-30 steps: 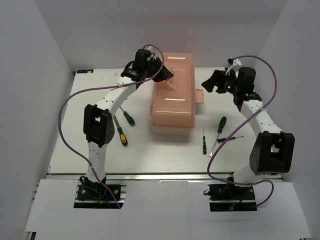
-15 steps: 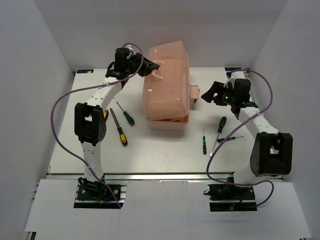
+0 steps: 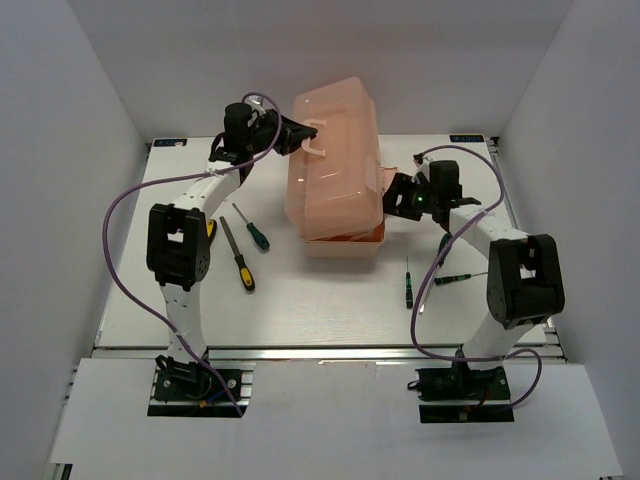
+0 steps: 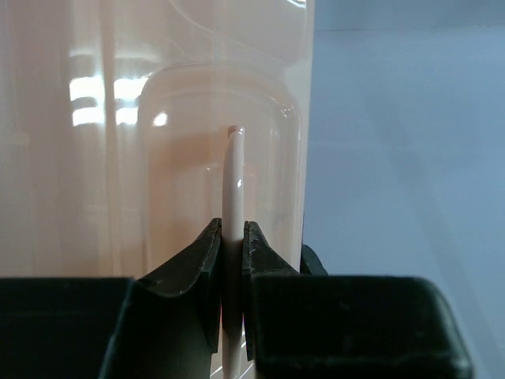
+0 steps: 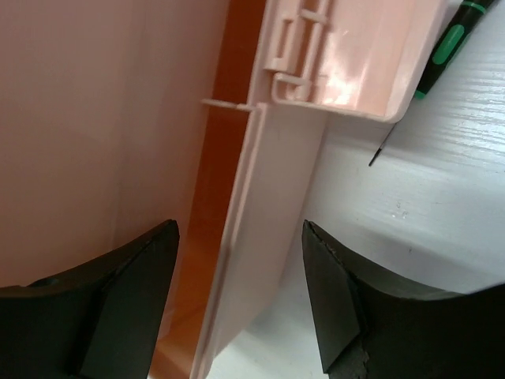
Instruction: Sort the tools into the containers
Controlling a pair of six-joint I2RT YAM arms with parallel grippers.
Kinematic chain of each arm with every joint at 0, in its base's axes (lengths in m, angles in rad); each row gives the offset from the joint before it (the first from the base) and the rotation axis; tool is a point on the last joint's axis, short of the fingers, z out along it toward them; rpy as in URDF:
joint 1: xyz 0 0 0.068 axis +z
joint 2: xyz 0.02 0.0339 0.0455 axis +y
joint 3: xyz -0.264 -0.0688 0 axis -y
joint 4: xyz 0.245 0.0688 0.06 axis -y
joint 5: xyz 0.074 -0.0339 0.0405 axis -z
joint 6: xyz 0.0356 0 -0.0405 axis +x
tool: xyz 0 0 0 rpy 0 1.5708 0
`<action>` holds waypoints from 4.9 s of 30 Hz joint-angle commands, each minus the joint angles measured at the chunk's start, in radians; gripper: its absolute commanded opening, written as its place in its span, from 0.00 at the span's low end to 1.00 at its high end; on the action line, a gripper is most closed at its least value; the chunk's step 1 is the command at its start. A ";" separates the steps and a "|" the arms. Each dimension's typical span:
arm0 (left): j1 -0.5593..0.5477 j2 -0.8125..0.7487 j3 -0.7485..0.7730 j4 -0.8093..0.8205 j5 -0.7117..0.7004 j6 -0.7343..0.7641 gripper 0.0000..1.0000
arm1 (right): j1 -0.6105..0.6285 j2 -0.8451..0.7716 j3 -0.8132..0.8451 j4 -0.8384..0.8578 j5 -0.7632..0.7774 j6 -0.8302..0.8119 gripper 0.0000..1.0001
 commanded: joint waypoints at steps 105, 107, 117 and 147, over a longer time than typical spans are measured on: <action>0.410 -0.179 -0.376 -0.548 0.032 0.679 0.48 | 0.040 0.014 0.068 -0.012 0.322 -0.106 0.00; 0.410 -0.174 -0.373 -0.545 0.035 0.679 0.48 | 0.037 0.015 0.066 -0.012 0.325 -0.112 0.00; 0.410 -0.154 -0.381 -0.481 0.089 0.628 0.49 | -0.017 0.001 0.037 -0.041 0.349 -0.123 0.00; 0.362 -0.194 -0.299 -0.764 -0.204 0.690 0.51 | -0.074 -0.020 -0.009 -0.075 0.035 -0.273 0.49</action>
